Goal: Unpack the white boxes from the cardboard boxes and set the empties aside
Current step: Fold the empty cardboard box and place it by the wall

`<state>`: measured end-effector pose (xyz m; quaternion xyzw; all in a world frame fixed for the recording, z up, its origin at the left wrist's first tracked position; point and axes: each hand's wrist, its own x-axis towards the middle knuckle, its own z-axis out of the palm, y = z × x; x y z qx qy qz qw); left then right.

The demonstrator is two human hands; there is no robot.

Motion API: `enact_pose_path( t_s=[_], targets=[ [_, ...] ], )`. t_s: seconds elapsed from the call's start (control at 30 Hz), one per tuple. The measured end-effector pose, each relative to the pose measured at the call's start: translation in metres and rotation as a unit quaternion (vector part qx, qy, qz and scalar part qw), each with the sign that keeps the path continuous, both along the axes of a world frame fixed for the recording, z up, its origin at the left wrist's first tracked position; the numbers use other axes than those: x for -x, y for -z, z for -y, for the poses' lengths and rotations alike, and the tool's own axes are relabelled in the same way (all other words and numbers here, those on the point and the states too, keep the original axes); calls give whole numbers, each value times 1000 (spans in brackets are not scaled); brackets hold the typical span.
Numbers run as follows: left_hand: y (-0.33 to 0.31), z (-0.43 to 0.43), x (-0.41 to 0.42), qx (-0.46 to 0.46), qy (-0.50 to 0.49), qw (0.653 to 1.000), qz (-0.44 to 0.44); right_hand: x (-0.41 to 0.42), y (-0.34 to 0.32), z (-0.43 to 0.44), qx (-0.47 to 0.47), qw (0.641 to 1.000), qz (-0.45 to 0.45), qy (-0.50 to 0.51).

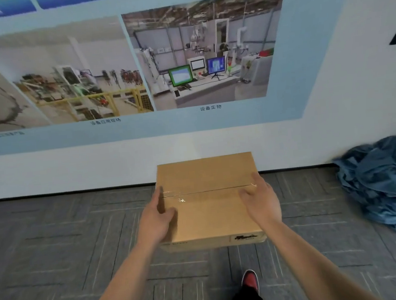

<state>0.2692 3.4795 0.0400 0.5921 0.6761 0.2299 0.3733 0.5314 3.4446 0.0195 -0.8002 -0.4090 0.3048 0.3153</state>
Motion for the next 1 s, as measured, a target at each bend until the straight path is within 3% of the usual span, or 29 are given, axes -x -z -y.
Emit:
enact_pose_path(
  t_s=[0.33, 0.73, 1.0],
  targets=[
    [97, -199, -61, 87, -11, 996, -7, -62, 87, -191, 57, 998, -12, -32],
    [384, -368, -98, 125, 8, 991, -55, -89, 373, -355, 55, 998, 38, 5],
    [518, -448, -114, 71, 25, 995, -68, -106, 506, -425, 35, 995, 90, 12]
  ],
)
